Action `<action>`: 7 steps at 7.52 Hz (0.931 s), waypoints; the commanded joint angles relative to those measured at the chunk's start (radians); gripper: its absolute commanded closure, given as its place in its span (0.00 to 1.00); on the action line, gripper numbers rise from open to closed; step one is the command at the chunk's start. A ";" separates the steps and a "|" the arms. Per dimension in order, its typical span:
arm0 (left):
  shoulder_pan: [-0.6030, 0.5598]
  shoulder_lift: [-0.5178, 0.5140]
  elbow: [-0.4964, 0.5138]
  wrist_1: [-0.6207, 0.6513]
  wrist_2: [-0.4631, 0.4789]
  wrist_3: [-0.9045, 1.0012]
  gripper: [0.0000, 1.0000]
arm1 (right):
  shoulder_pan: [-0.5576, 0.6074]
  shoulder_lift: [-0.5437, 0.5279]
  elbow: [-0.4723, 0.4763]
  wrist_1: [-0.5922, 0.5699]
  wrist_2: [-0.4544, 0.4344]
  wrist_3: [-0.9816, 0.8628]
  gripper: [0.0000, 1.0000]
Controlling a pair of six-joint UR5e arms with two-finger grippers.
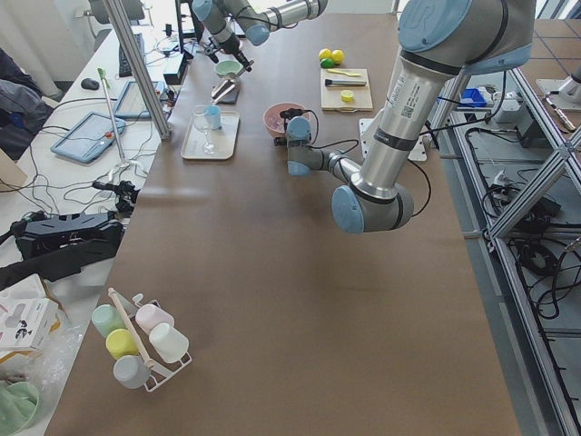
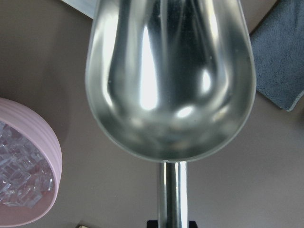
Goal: Put ice in cup with scoop
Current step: 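Tilt the scoop with the right gripper to pour ice into the blue cup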
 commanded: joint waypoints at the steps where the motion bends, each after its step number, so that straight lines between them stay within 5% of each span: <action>1: 0.000 0.000 0.000 0.000 -0.002 0.000 0.02 | 0.000 0.011 -0.014 0.002 -0.008 -0.010 1.00; 3: 0.000 0.000 0.000 0.000 -0.002 0.000 0.02 | 0.018 -0.013 0.049 0.003 -0.006 -0.008 1.00; 5: -0.008 0.023 -0.024 0.003 -0.003 -0.002 0.02 | 0.064 -0.131 0.228 0.000 -0.003 0.007 1.00; 7: -0.052 0.121 -0.186 0.146 -0.011 -0.002 0.02 | 0.109 -0.264 0.383 -0.002 0.001 0.028 1.00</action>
